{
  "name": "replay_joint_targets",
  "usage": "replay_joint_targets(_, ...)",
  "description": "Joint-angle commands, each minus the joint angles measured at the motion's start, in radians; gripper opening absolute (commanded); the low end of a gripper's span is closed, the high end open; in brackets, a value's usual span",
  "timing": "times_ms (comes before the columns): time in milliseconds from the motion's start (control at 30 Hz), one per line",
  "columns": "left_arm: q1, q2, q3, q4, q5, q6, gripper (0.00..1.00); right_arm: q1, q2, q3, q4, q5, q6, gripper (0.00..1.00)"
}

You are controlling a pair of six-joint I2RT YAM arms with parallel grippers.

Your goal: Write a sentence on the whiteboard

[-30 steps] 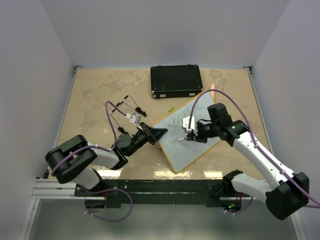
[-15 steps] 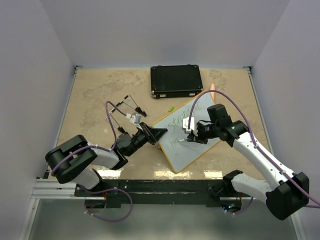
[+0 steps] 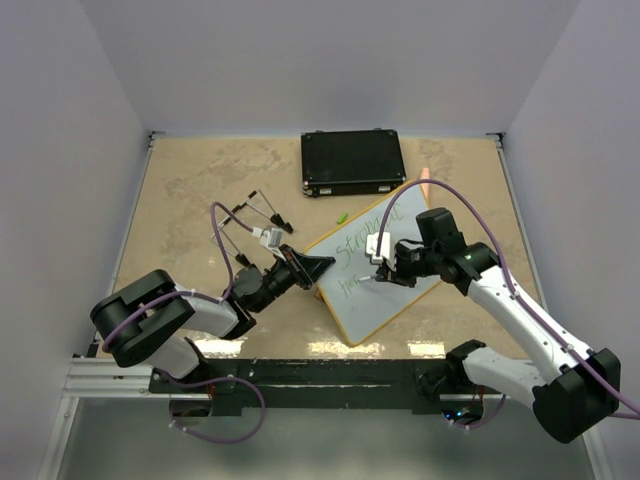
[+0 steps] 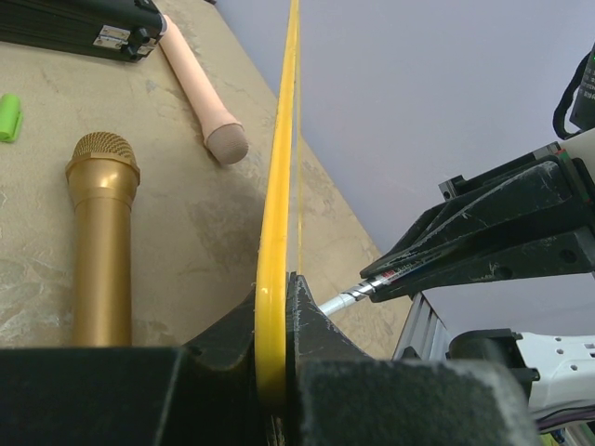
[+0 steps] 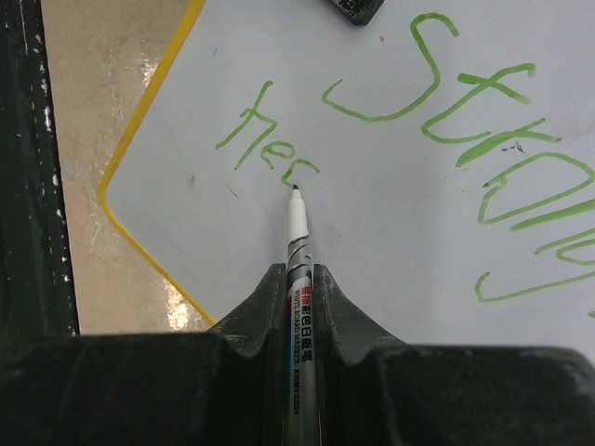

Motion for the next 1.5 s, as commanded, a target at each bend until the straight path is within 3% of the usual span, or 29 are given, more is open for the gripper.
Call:
replay_joint_targets(0,-0.001,0.004,0.013,-0.022,0.003,0.091,0.0,0.0,-0.009,0.017,0.056,0.029,0.008,0.0)
replay_joint_targets(1467,-0.002,0.017,0.012,-0.012,0.009,0.089,0.0,0.0,-0.011,0.038,0.079,0.025,0.015,0.0)
